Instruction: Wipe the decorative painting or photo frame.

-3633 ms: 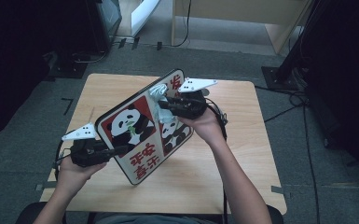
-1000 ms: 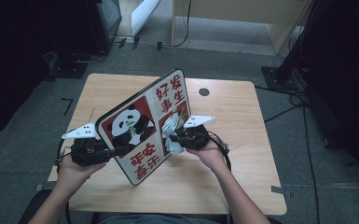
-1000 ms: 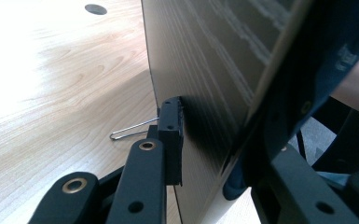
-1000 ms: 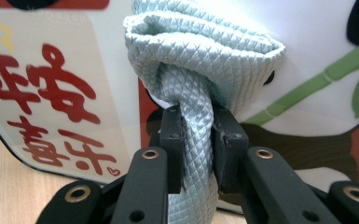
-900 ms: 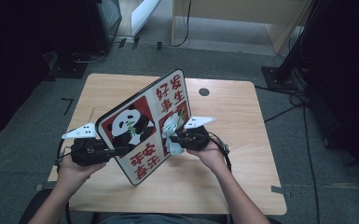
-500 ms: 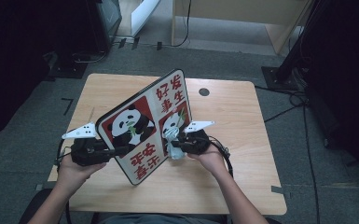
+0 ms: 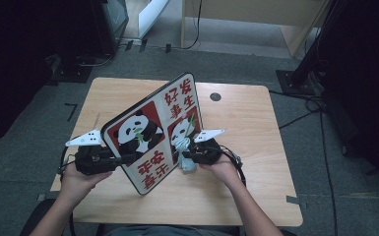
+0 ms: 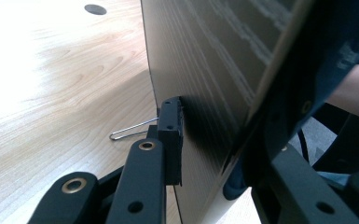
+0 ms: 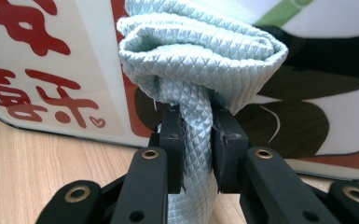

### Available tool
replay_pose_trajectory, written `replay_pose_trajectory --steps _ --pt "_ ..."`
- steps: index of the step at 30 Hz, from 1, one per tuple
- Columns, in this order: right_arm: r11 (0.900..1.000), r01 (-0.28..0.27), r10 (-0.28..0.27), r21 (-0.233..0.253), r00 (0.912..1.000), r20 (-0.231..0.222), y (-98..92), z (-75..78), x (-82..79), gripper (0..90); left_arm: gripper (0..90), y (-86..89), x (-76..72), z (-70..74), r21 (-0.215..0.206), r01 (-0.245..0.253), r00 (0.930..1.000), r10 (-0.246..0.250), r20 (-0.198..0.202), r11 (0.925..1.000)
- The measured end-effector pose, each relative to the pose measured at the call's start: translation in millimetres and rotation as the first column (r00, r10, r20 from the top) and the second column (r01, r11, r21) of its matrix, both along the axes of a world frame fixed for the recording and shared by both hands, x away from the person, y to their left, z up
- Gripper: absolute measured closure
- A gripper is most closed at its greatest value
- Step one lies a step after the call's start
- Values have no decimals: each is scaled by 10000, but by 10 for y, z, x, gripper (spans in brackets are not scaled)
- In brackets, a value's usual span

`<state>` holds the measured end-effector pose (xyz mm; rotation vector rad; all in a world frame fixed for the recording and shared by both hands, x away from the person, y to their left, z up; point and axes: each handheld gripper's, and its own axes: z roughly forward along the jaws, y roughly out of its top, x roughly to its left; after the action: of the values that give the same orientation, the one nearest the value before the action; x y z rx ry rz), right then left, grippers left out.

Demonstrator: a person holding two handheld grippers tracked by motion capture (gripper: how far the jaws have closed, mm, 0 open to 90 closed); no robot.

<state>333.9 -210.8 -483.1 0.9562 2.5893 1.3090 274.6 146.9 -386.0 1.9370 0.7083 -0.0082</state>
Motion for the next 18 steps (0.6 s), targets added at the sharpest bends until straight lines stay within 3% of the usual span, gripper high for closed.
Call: replay_pose_trajectory --steps 9,14,18 --pt "9999 66 -75 -154 9980 -627 6 117 28 781 723 1 8 -5 -60 36 10000 -36 -68 10000" --pt "9996 54 -51 282 9999 -122 9 345 27 781 724 1 6 -8 -89 -15 10000 15 -63 10000" --pt "9996 1 -4 295 9999 124 51 514 21 781 727 0 5 -10 -111 -69 9999 68 -82 9999"
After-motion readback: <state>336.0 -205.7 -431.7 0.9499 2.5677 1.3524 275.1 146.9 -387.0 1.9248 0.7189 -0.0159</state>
